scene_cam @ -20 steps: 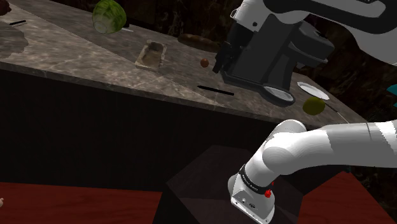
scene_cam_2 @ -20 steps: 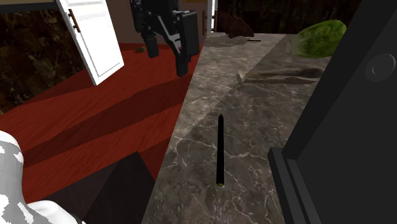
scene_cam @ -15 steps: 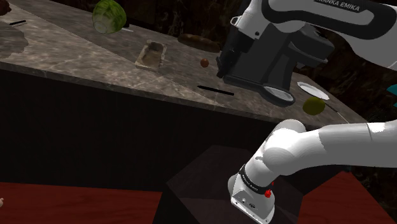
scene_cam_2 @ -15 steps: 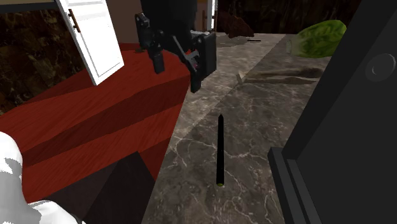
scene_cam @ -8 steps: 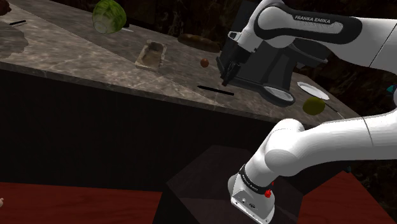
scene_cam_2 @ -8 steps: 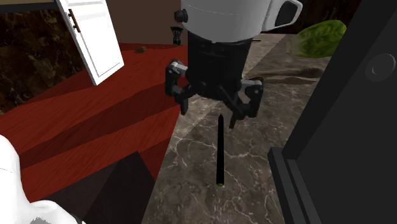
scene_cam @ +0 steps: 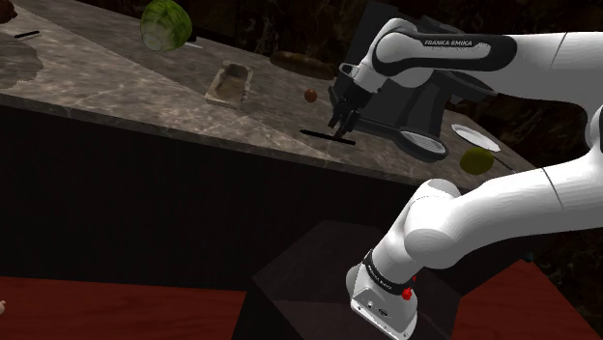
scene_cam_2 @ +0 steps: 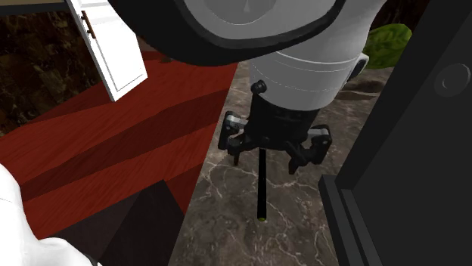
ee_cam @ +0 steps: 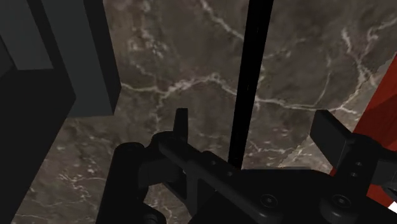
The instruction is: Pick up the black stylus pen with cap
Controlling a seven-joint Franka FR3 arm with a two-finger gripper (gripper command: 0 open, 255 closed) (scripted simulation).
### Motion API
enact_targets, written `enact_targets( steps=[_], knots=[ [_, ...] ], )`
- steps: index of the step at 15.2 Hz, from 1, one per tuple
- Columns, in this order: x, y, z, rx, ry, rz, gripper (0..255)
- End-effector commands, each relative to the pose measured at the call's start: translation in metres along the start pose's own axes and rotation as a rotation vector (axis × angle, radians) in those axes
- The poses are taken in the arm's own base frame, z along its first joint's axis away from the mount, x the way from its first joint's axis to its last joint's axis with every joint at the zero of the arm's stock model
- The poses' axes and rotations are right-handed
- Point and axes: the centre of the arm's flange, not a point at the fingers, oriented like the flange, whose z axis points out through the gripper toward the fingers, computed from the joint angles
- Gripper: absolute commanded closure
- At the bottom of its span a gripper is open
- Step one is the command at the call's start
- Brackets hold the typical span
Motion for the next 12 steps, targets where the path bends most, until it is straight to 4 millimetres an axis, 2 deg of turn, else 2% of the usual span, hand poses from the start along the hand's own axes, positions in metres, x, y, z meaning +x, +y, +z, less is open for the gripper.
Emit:
enact_targets(
  steps=[1, 4, 5, 12],
  knots=[
    [-0.0026, 0.0011, 0.0107, 0.0, 0.0, -0.001, 0],
    [-0.0032, 0.0013, 0.0136, 0.0, 0.0, -0.001, 0],
    [-0.0033, 0.0011, 0.0136, 0.0, 0.0, -0.001, 255],
    [-0.0029, 0.0022, 0.0134, 0.0, 0.0, -0.001, 255]
  ],
)
